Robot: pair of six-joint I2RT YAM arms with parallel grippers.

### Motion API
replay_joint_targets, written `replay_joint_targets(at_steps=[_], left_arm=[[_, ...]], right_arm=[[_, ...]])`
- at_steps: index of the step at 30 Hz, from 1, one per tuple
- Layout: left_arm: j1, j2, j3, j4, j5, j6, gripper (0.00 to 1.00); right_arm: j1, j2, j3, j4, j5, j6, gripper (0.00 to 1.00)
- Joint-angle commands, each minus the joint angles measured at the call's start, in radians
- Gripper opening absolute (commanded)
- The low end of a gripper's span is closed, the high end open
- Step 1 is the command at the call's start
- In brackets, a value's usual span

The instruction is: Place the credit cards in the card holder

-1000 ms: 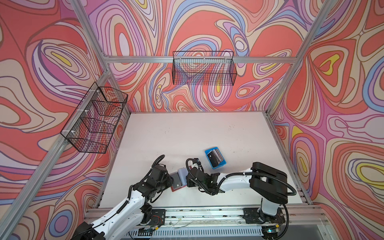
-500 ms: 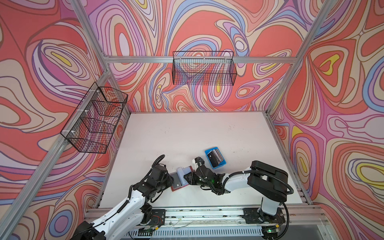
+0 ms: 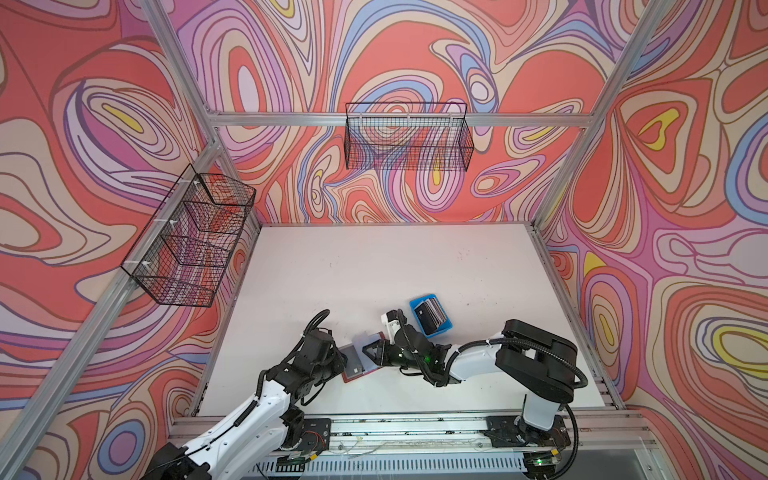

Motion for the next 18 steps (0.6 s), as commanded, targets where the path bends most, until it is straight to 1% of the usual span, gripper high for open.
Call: replay_joint_targets(at_steps=[1, 2, 6, 12, 16, 18], left_arm=[[0.025, -0.003, 0.049, -0.073, -0.034, 0.013, 0.35], [0.034, -0.008, 0.065, -0.090, -0.033, 0.017, 0.35], [0.065, -0.039, 0.118, -0.152, -0.042, 0.032, 0.36], [0.074, -0.088, 0.200, -0.226, -0.060, 0.049, 0.39], [0.075, -0.111, 0.241, -0.242, -0.054, 0.054, 0.39], [0.076, -0.118, 0.252, -0.239, -0.038, 0.056, 0.39]], right_arm=[[0.009, -0.016, 0.024, -0.013, -0.023, -0.019, 0.27], [0.008, -0.014, 0.024, -0.013, -0.022, -0.019, 0.28], [0.009, -0.027, 0.012, -0.015, -0.008, -0.027, 0.29], [0.008, -0.043, 0.009, -0.020, -0.007, -0.039, 0.31], [0.008, -0.045, 0.011, -0.015, -0.011, -0.049, 0.39], [0.009, -0.048, 0.011, -0.020, -0.011, -0.052, 0.42]])
